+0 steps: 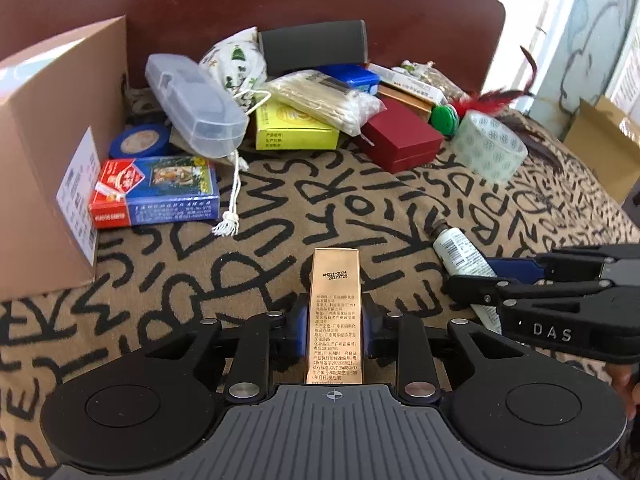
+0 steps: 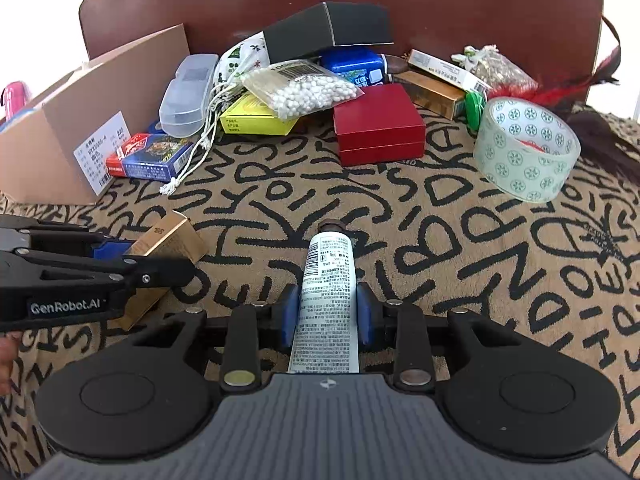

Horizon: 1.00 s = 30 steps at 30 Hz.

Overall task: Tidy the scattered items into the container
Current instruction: 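Lift the gold box with the left tool while the right tool lifts the white tube, then carry the gold box with the left tool while the right tool carries the white tube over the cardboard box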

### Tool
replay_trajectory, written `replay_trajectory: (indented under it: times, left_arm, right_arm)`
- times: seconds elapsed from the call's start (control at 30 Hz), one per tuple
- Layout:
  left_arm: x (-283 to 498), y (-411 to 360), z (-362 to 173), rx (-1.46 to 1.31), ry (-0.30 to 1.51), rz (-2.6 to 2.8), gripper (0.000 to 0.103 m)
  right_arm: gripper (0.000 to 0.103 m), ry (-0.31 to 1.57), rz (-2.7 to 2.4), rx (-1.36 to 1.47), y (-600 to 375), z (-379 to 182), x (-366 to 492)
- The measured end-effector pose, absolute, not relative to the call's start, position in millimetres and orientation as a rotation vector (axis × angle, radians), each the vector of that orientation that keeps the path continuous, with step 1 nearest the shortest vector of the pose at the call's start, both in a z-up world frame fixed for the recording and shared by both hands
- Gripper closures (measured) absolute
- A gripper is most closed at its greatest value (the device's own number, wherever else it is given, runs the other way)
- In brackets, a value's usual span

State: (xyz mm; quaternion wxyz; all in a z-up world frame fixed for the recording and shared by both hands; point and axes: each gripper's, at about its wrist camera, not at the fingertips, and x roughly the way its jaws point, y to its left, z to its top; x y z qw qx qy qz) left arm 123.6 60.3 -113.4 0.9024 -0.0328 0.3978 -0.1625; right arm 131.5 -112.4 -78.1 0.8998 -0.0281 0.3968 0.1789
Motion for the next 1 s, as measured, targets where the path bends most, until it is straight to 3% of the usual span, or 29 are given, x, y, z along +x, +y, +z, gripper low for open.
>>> replay_trajectory:
  times: [0.2, 0.43, 0.5, 0.67, 0.87, 0.9, 0.97, 1.0]
  left_arm:
    - [108, 74, -107, -0.144, 0.819, -0.331, 0.08]
    - [72, 110, -72, -0.201, 0.693, -0.291, 0.081]
    - [65, 123, -59, -0.225, 0.648, -0.277, 0.103]
    - [54, 156, -32, -0.271, 0.552, -0.231, 0.103]
    - [50, 187, -30, -0.264, 0.577, -0.195, 0.103]
    - [49, 189, -33, -0.261, 0.593, -0.221, 0.098]
    - [44, 184, -40, -0.223, 0.628, -0.286, 0.069]
    - [41, 178, -46, -0.186, 0.647, -0.301, 0.05]
  right_arm:
    - [0.069, 0.837, 0.46, 0.014, -99, -63, 115]
    - [0.069, 0.747, 0.593, 0.003, -62, -21, 93]
    - [0.069, 0.712, 0.631, -0.011, -49, -7, 90]
    - [0.069, 0.65, 0.706, -0.039, -17, 23, 91]
    - [0.069, 0.619, 0.722, -0.068, 8, 35, 89]
    - [0.069, 0.624, 0.723, -0.07, 10, 33, 89]
    - [0.069, 0.643, 0.729, -0.076, 12, 27, 86]
    - [0.069, 0.655, 0.729, -0.082, 13, 24, 84]
